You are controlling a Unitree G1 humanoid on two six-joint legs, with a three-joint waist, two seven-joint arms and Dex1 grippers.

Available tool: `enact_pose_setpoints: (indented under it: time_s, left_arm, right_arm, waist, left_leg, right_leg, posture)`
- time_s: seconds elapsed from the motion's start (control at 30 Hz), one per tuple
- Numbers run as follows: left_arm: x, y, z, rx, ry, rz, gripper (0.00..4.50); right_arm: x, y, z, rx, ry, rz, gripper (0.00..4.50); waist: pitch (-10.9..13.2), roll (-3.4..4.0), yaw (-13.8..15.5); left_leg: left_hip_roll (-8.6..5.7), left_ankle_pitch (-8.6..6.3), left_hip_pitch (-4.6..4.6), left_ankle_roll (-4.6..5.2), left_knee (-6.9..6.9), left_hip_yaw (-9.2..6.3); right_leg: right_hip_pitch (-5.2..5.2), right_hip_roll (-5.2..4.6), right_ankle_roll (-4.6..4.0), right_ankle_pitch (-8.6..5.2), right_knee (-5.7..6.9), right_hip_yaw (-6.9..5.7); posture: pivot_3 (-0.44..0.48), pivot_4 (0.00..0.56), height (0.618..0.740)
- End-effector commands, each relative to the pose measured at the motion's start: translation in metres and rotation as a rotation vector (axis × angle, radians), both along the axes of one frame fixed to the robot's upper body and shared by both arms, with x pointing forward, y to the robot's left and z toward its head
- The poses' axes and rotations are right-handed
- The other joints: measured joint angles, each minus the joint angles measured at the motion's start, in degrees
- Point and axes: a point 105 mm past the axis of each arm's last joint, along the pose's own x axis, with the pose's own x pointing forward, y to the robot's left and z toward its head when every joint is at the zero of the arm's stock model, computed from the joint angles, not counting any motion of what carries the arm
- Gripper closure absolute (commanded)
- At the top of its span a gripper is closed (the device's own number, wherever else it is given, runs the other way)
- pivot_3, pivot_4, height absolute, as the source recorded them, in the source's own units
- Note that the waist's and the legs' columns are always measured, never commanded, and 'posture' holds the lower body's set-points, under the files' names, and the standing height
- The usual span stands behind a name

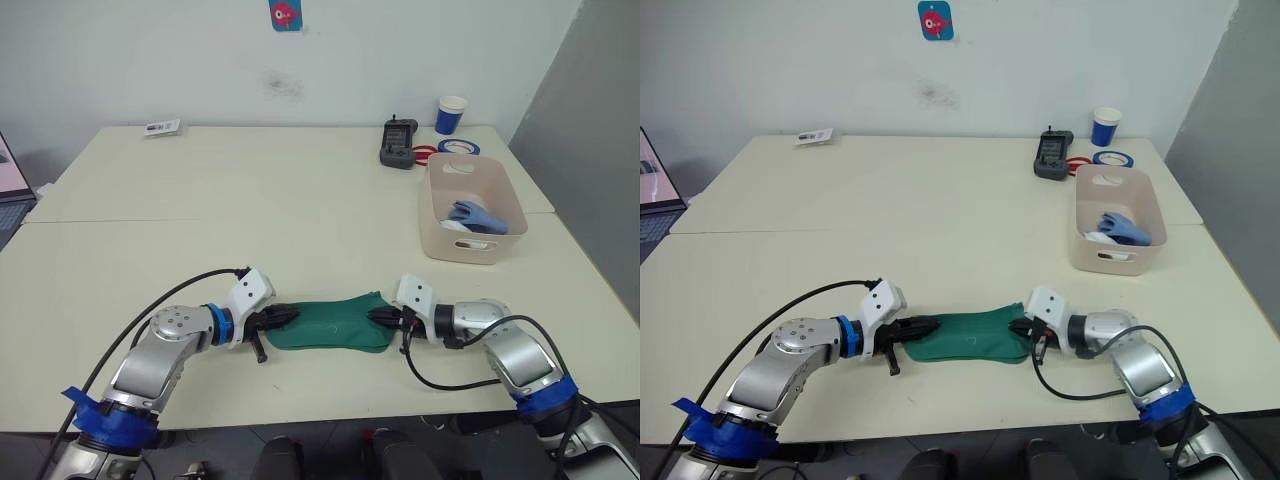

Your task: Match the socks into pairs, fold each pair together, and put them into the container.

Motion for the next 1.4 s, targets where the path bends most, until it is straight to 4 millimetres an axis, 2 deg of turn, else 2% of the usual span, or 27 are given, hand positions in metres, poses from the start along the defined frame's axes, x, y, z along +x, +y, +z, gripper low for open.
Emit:
enact_pose_setpoints:
  time_s: [0.03,0.1,0.2,0.3,0.37,0.47,0.67,0.8,0.93,1.23,1.4]
  left_arm:
    - [-0.004,-0.006,0.011,-0.078,-0.009,-0.028,4.47]
    - [-0.007,-0.012,0.022,-0.122,-0.033,-0.066,4.47]
    - [-0.011,-0.017,0.035,-0.099,-0.092,-0.157,4.47]
    - [-0.015,-0.02,0.035,-0.065,-0.091,-0.205,4.5]
    - [-0.017,-0.022,0.029,-0.039,-0.074,-0.224,4.5]
    - [-0.019,-0.023,0.018,0.015,-0.055,-0.236,4.5]
    - [-0.018,-0.016,-0.004,0.116,-0.022,-0.227,4.5]
    - [-0.022,-0.014,-0.014,0.151,0.001,-0.244,4.5]
    - [-0.024,-0.017,-0.016,0.152,0.006,-0.248,4.5]
    - [-0.023,-0.017,-0.015,0.146,0.007,-0.234,4.5]
    - [-0.023,-0.017,-0.014,0.142,0.005,-0.228,4.5]
  right_arm:
    - [-0.004,-0.006,0.018,0.049,0.008,0.01,4.5]
    - [-0.01,-0.004,0.029,0.094,0.031,0.035,4.5]
    - [-0.009,-0.003,0.063,0.259,0.102,-0.048,4.5]
    - [-0.005,-0.012,0.073,0.301,0.175,-0.135,3.92]
    - [-0.007,-0.017,0.072,0.285,0.221,-0.159,3.26]
    - [-0.011,-0.026,0.059,0.206,0.319,-0.217,2.26]
    - [-0.011,-0.029,0.044,0.154,0.427,-0.285,0.06]
    - [-0.004,-0.029,0.03,0.129,0.472,-0.342,0.03]
    - [-0.001,-0.019,0.024,0.133,0.505,-0.318,0.03]
    - [-0.025,0.005,0.021,0.137,0.656,-0.176,0.03]
    - [-0.027,0.008,0.027,0.206,0.716,-0.186,0.03]
  waist:
    - [0.0,0.0,0.0]
    - [0.0,0.01,0.1]
    - [0.0,0.0,0.1]
    - [0.0,0.0,0.0]
    - [0.0,0.01,0.1]
    - [0.0,0.0,0.1]
    - [0.0,0.0,-0.1]
    - [0.0,0.01,-0.1]
    - [0.0,0.02,-0.1]
    - [-0.1,0.01,-0.1]
    - [-0.1,0.02,-0.1]
  left_leg:
    - [0.0,0.0,0.0,0.0,0.0,0.0]
    - [0.0,0.0,-0.07,0.0,0.01,-0.01]
    - [0.0,0.0,-0.1,0.0,0.01,-0.02]
    - [0.02,0.0,-0.07,-0.01,0.0,-0.04]
    - [0.01,0.0,-0.08,0.0,0.0,-0.03]
    - [-0.03,0.0,-0.11,0.0,-0.01,-0.01]
    - [-0.01,-0.01,-0.09,0.01,-0.02,-0.01]
    - [0.02,0.0,-0.08,0.01,-0.03,0.0]
    - [0.0,-0.01,-0.08,0.01,-0.02,0.03]
    - [0.02,-0.01,-0.06,0.02,-0.03,-0.01]
    - [0.02,-0.01,-0.06,0.02,-0.04,-0.01]
  right_leg:
    - [0.0,0.0,0.0,0.0,0.0,0.0]
    - [-0.02,0.0,0.0,0.0,-0.01,-0.02]
    - [-0.04,-0.02,0.0,0.0,-0.02,-0.02]
    - [-0.03,-0.01,0.0,0.0,0.01,-0.03]
    - [-0.03,-0.02,0.0,0.0,-0.01,-0.03]
    - [-0.03,-0.03,0.0,0.0,-0.08,-0.01]
    - [-0.05,-0.01,0.0,0.0,-0.05,0.01]
    - [-0.06,0.02,0.0,0.0,-0.05,0.02]
    - [-0.05,0.02,0.01,0.0,-0.05,0.05]
    - [-0.03,0.02,0.01,0.0,-0.05,0.0]
    - [-0.03,0.02,0.01,0.0,-0.05,0.01]
  posture:
    - [0.0,0.15,0.74]
    - [0.0,0.15,0.74]
    - [0.0,0.15,0.74]
    - [0.0,0.15,0.74]
    - [0.0,0.15,0.74]
    - [0.0,0.15,0.74]
    - [0.0,0.15,0.74]
    - [0.0,0.15,0.74]
    - [0.0,0.15,0.74]
    - [0.0,0.15,0.74]
    - [0.0,0.15,0.74]
